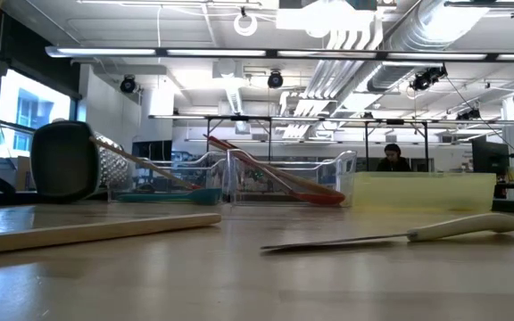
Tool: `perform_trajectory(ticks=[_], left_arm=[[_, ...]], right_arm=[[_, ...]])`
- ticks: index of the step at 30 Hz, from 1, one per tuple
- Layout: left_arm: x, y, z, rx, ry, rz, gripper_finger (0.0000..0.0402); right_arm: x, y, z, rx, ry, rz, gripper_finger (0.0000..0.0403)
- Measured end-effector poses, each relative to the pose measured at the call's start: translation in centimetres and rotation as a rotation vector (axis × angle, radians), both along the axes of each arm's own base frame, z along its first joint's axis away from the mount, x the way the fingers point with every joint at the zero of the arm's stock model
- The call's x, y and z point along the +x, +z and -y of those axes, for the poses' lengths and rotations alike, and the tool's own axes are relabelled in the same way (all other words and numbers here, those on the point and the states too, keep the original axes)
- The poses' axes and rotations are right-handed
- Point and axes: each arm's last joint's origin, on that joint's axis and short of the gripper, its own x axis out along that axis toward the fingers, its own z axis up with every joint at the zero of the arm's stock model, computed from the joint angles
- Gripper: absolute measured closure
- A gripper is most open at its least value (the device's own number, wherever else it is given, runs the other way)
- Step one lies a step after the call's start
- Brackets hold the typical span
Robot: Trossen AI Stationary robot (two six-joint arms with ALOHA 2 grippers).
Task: Pick & Place Kitchen Items
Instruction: Put the blue spatula into the left transparent bin
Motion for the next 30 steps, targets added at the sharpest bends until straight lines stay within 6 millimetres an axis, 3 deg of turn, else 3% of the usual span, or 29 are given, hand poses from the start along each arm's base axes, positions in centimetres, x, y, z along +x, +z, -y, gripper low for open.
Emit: perform_trajectory(ticks=[3,17,30], left_arm=[[0.3,0.0,-0.5,-0.009,-0.019,-0.017,0.0375],[0.5,-0.2,-1.3,-0.026,-0.059,-0.063,0.0375],[0.4,-0.9,-1.7,0.002,-0.053,-0.127,0.0381]], right_arm=[[0.0,-0.1,0.0,-0.016,0.000,-0.004,0.0363],[-0.1,-0.3,-0.2,-0.013,-0.005,-0.025,0.0358],[-1.0,0.1,0.4,-0.020,-0.064,-0.053,0.0139]])
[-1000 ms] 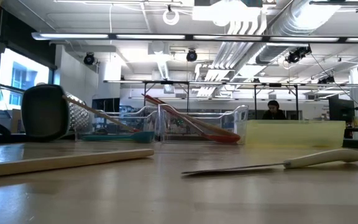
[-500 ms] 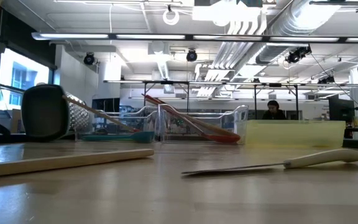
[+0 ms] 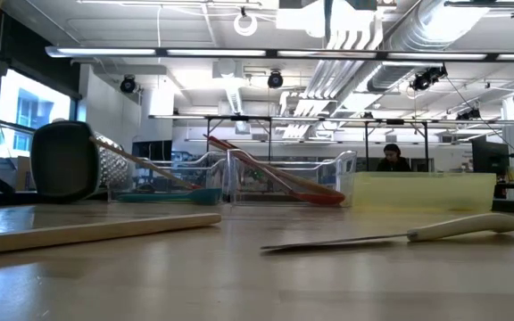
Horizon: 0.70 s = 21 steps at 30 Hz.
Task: Pick & Place Kitchen Items
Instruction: Put the blue spatula into the left transparent bin
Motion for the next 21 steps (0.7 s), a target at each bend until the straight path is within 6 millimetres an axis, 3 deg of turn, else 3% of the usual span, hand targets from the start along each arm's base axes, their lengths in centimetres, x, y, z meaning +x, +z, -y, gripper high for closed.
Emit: perform_trajectory(ticks=[6,21], left_arm=[[-0.5,0.2,0.0,-0.013,-0.003,-0.015,0.0395],[-1.2,0.5,-0.2,-0.022,0.002,-0.040,0.0395]], right_arm=[[-2.0,1.4,1.0,-0.018,-0.041,-0.001,0.0094],[-6.2,1.7,3.1,0.028,-0.161,-0.172,0.0098]])
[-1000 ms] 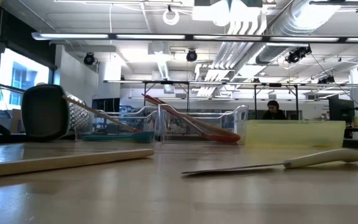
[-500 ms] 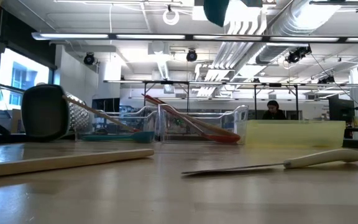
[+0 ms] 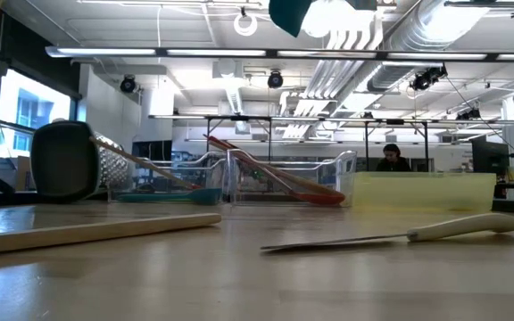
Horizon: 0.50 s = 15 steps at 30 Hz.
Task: Pick & Place Kitchen Items
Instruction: Put the blue spatula into the left transparent bin
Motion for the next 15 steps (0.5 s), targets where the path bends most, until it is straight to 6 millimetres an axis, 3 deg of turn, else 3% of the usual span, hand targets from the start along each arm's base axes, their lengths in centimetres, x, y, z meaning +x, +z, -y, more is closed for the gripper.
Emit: perform_trajectory(ticks=[8,15], left_arm=[[-1.1,0.9,-0.6,-0.031,0.039,-0.003,0.0395],[-3.8,2.5,-1.9,-0.014,0.130,-0.032,0.0395]], right_arm=[[-1.2,-0.5,0.7,0.014,-0.075,-0.084,0.0098],[-1.6,-1.3,0.8,0.032,-0.093,-0.172,0.0098]])
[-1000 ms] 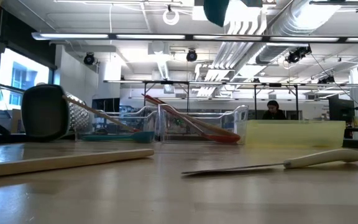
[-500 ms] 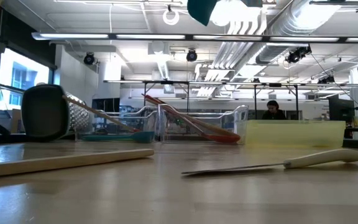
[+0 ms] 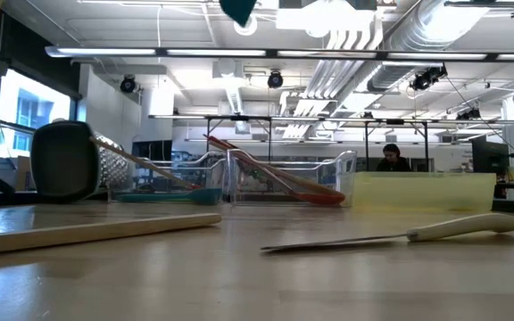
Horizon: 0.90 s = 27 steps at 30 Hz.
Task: Pick & Place Kitchen Items
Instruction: Put the blue spatula into the left transparent bin
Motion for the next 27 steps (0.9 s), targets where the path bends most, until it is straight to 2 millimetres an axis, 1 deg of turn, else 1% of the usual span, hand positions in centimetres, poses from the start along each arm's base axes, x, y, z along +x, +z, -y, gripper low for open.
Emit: perform_trajectory(ticks=[2,7,9,11,13,15,22,27], left_arm=[[-0.9,0.7,-0.5,0.002,0.024,0.002,0.0395],[-2.7,1.6,-1.4,0.033,0.066,-0.026,0.0395],[-3.0,2.0,-1.9,0.032,0.094,-0.006,0.0395],[-3.7,2.1,-2.3,0.052,0.109,-0.035,0.0395],[-3.9,2.4,-3.0,0.059,0.130,-0.040,0.0395],[-4.6,2.3,-3.5,0.075,0.137,-0.098,0.0395],[-5.3,1.8,-6.1,0.079,0.232,-0.231,0.0395],[-4.9,1.8,-7.5,0.073,0.262,-0.245,0.0395]], right_arm=[[-0.1,-0.3,0.1,0.003,-0.008,-0.028,0.0098],[-0.4,-0.6,0.1,0.022,-0.007,-0.073,0.0098],[-0.4,-0.7,0.1,0.031,0.007,-0.086,0.0098],[-0.5,-0.8,0.0,0.038,0.024,-0.100,0.0098],[-0.5,-0.9,0.0,0.039,0.032,-0.111,0.0098],[-0.6,-1.0,0.0,0.034,0.033,-0.121,0.0098],[-0.7,-1.1,0.2,-0.024,0.061,-0.147,0.0098],[-0.8,-1.2,0.2,-0.066,0.085,-0.160,0.0098]])
